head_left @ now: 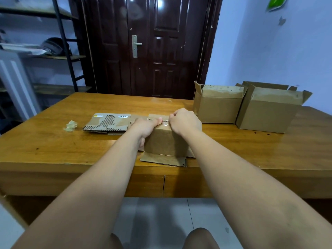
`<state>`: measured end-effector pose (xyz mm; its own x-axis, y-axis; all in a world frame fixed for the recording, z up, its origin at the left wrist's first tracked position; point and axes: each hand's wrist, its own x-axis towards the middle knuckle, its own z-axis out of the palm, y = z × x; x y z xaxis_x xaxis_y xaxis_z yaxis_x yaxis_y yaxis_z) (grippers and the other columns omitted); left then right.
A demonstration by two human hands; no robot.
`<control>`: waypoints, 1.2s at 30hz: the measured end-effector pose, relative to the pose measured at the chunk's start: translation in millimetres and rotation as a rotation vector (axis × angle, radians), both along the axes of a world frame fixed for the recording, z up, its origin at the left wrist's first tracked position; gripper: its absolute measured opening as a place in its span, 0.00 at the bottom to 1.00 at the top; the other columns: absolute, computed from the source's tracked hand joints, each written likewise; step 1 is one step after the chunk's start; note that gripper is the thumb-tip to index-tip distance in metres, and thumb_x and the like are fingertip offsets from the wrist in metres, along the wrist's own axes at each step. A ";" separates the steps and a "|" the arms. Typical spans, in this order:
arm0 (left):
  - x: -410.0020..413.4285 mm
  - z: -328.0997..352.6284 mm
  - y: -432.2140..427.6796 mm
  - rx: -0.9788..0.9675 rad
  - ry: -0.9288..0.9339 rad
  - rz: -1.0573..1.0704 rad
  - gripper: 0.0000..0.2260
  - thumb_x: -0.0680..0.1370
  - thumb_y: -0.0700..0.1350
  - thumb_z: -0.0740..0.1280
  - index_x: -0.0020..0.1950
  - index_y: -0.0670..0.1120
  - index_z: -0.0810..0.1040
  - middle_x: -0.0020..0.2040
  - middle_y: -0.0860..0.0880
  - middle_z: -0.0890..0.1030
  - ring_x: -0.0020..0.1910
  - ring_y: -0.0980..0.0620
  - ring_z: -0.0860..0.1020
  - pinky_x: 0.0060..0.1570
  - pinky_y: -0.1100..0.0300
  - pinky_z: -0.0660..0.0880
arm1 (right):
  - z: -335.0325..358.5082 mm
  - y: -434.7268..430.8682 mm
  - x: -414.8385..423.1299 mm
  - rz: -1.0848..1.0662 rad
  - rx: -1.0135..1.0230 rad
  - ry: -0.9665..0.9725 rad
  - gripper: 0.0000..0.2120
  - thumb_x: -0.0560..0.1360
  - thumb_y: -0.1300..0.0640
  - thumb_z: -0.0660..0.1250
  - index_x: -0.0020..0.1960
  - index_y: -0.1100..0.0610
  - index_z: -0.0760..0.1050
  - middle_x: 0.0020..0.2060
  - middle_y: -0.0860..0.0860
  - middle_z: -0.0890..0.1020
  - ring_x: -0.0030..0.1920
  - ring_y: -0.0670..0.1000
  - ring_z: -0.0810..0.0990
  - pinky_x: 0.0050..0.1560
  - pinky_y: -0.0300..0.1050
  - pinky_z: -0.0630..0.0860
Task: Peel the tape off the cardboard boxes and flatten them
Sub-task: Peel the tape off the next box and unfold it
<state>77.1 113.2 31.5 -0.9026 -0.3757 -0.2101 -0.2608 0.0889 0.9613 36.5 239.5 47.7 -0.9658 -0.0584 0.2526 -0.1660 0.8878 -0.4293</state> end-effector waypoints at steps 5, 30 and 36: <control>-4.1 -0.6 -2.0 0.026 -0.021 -0.061 0.28 0.74 0.56 0.70 0.66 0.41 0.70 0.55 0.44 0.76 0.42 0.51 0.73 0.32 0.59 0.67 | 0.2 1.7 0.2 -0.001 0.003 0.005 0.17 0.80 0.48 0.55 0.53 0.54 0.81 0.45 0.52 0.82 0.45 0.54 0.80 0.49 0.52 0.80; -6.1 -12.1 1.6 0.036 0.098 0.070 0.32 0.70 0.58 0.73 0.66 0.43 0.66 0.59 0.43 0.75 0.55 0.44 0.76 0.49 0.52 0.75 | -1.0 1.3 -2.6 -0.008 0.012 0.017 0.17 0.80 0.47 0.56 0.55 0.53 0.80 0.47 0.52 0.82 0.46 0.54 0.80 0.49 0.52 0.80; -2.1 -10.2 2.3 0.020 0.062 0.042 0.30 0.70 0.61 0.72 0.63 0.42 0.74 0.55 0.43 0.79 0.49 0.45 0.78 0.36 0.58 0.73 | -2.6 1.0 -3.6 -0.010 0.010 0.021 0.17 0.79 0.46 0.56 0.56 0.53 0.80 0.47 0.53 0.82 0.47 0.54 0.80 0.49 0.52 0.80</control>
